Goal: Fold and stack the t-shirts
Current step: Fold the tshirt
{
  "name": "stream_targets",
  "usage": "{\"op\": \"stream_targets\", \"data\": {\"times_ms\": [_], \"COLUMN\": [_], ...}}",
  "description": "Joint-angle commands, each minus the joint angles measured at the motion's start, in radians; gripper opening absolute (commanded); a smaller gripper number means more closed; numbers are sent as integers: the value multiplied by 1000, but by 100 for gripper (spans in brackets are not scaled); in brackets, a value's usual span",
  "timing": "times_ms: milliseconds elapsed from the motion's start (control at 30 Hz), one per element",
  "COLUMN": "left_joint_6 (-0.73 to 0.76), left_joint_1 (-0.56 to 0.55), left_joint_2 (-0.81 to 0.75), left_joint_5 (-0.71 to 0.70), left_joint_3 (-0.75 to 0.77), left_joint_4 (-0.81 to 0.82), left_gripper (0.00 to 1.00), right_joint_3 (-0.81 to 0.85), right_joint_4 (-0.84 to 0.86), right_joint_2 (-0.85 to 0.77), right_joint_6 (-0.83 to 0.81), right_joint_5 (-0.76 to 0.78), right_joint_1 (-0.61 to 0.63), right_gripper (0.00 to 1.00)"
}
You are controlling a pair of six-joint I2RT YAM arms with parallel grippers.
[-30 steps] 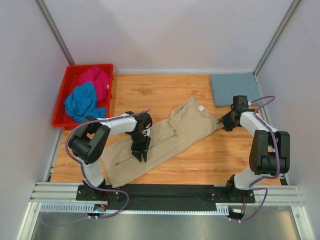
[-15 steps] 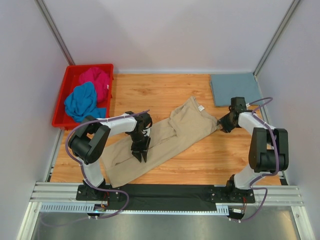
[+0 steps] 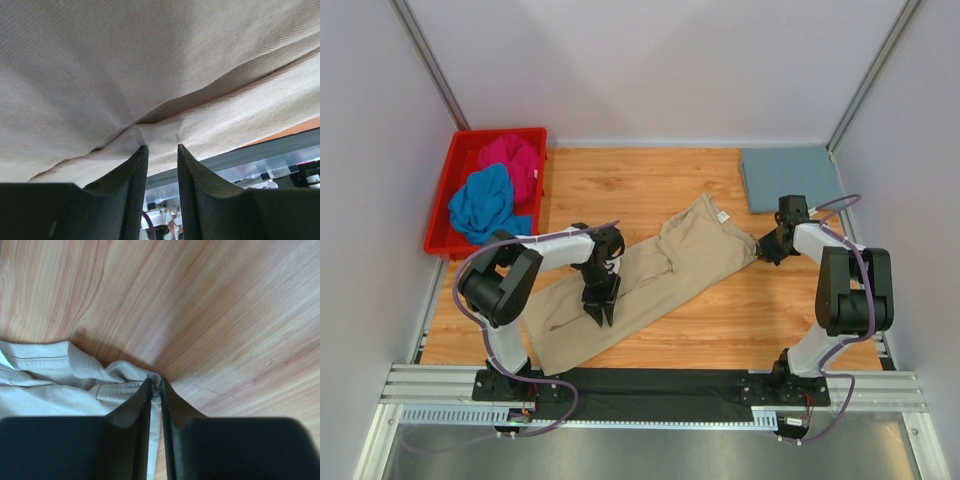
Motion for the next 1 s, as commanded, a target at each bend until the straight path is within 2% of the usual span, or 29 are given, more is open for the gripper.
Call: {"op": "stream_targets", "data": {"times_ms": [0,33,433,533,567,633,733,900,967], "left_joint_6": [9,6,-5,-10,-11,-16,-19,-16,-16], "left_joint_1": [-4,-3,-4,-4,-4,-4,-4,-4,-4], "left_joint_2": [36,37,39,29,25,3,-23,-50,-56], "left_joint_5": [-77,-82,-140,-134,-119,-99,-79,-62,-59], "left_joint_3": [-25,-40,-45,-34,-28,-8,41,116,135], "left_joint_4": [-2,3,-30,-37,-37,-42,-65,-112,-122], "left_gripper": [38,38,39,39,39,40,41,42,42], "right_joint_3": [0,-3,78,65,60,55,61,77,120], "right_joint_4": [44,54,111,133,140,159,142,95,29], "right_joint_2": [32,34,48,40,37,31,17,-14,-21], "right_joint_6": [-26,-44,-263,-273,-273,-282,-288,-285,-247], "right_joint_5": [57,69,77,51,37,7,16,5,5], "right_joint_1": [4,4,0,-7,-14,-14,-14,-14,-13], "right_gripper": [5,1,0,5,12,20,21,15,22]}}
